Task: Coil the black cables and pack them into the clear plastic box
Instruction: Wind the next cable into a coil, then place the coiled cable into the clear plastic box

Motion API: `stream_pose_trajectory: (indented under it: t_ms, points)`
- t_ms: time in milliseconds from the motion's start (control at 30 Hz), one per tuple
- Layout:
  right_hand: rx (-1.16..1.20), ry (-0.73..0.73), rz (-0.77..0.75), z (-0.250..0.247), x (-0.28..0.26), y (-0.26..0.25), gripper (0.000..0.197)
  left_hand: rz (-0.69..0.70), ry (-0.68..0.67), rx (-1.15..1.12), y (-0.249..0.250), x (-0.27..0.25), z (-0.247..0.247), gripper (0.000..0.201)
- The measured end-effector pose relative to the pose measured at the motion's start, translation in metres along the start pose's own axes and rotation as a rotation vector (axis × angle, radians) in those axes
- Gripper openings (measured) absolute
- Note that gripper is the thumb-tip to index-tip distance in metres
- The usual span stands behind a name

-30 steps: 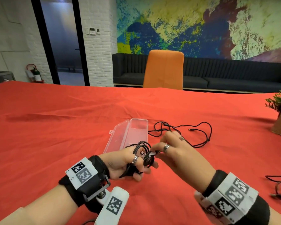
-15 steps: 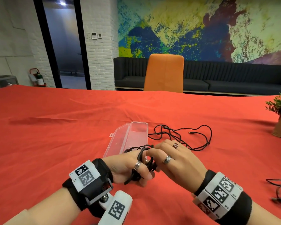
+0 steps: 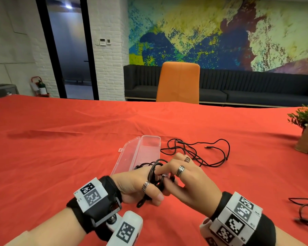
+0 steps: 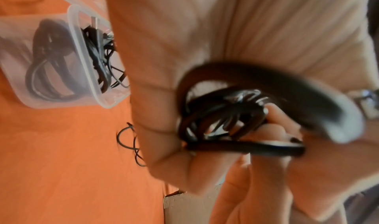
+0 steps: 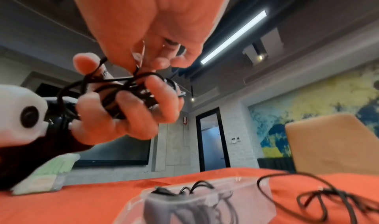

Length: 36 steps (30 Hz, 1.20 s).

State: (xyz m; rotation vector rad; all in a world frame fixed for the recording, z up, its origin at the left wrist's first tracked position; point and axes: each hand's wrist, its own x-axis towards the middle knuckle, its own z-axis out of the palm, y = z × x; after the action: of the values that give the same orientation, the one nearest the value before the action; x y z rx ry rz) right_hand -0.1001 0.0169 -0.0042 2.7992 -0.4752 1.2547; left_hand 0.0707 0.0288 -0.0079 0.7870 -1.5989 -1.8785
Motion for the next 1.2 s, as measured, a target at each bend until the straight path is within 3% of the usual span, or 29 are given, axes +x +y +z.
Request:
stream_pose_trajectory:
  t_ms: [100, 167, 233, 367, 467, 533, 667, 867, 1000, 1200]
  points:
    - [-0.102, -0.031, 0.01, 0.0, 0.003, 0.004, 0.008, -0.034, 0.019, 0.026, 0.006, 0.0, 0.002, 0.028]
    - [-0.122, -0.062, 0.103, 0.002, 0.006, 0.004, 0.01, -0.059, 0.019, 0.001, 0.009, -0.001, 0.001, 0.027]
    - [0.025, -0.128, 0.277, -0.001, 0.01, 0.003, 0.013, -0.089, -0.007, 0.052, 0.01, -0.002, -0.005, 0.029]
    - [0.65, -0.364, 0.616, -0.013, 0.022, 0.011, 0.047, -0.186, -0.064, 0.204, 0.01, -0.003, -0.019, 0.032]
    - [0.48, -0.406, 0.565, -0.01, 0.033, 0.023, 0.031, -0.224, -0.026, 0.251, 0.021, -0.002, -0.024, 0.026]
    - [0.349, -0.385, 0.54, -0.003, 0.041, 0.033, 0.021, -0.228, 0.085, 0.304, 0.028, 0.002, -0.03, 0.022]
    - [0.292, -0.235, 0.627, 0.012, 0.055, 0.057, 0.012, -0.15, 0.325, 0.384, 0.035, 0.014, -0.055, 0.027]
    - [0.359, -0.042, 0.822, 0.044, 0.058, 0.098, 0.008, -0.028, 0.602, 0.687, 0.037, 0.035, -0.092, 0.013]
    - [0.424, 0.042, 0.865, 0.061, 0.056, 0.113, 0.011, 0.0, 0.649, 0.606, 0.028, 0.049, -0.112, 0.01]
    - [0.292, 0.024, 0.826, 0.083, 0.05, 0.134, 0.019, -0.044, 0.673, 0.52, 0.006, 0.07, -0.13, 0.01]
